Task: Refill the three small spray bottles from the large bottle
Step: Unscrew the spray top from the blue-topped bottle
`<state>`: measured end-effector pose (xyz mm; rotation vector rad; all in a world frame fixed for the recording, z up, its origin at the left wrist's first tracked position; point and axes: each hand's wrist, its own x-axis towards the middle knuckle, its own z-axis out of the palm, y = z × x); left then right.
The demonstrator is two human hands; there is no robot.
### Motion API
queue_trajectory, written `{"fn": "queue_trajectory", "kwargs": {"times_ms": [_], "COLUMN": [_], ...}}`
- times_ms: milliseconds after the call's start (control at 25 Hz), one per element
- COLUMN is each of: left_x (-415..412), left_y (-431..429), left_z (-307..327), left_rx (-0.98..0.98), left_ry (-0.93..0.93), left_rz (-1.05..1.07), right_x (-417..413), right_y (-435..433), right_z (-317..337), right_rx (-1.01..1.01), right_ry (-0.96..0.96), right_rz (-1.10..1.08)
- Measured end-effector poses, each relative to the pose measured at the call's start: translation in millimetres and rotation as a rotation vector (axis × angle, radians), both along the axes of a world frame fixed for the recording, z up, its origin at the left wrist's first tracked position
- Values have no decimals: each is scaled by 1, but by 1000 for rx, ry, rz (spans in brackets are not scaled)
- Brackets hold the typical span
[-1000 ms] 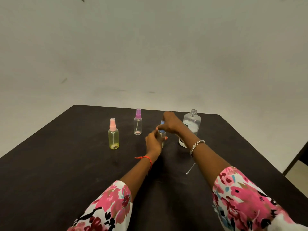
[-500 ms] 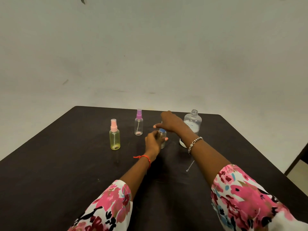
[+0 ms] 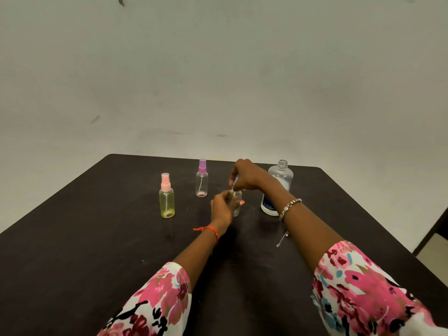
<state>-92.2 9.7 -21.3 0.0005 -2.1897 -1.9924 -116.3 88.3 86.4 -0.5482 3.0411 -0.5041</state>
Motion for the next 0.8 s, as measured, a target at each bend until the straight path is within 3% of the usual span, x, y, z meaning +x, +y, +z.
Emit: {"fn": "queue_trajectory", "kwargs": {"times_ms": [200, 440, 560, 680, 800], "left_x": [-2, -4, -5, -1, 1], "left_y": [-3, -21, -30, -30, -29], "left_z": [0, 8, 13, 17, 20], "left_rx": [-20, 23, 56, 68, 63], "left_ry": [-31, -9, 28, 37, 13], "left_rz": [-13, 97, 117, 115, 116], "right_x": [10, 22, 25, 35, 45], "right_y": [10, 38, 38, 29, 23], "right_z": [19, 12, -35, -80, -101], "right_rx": [-52, -639, -526, -310, -219], "right_ry": [102, 373, 485, 365, 259], "right_rz": [69, -177, -214, -226, -209]}}
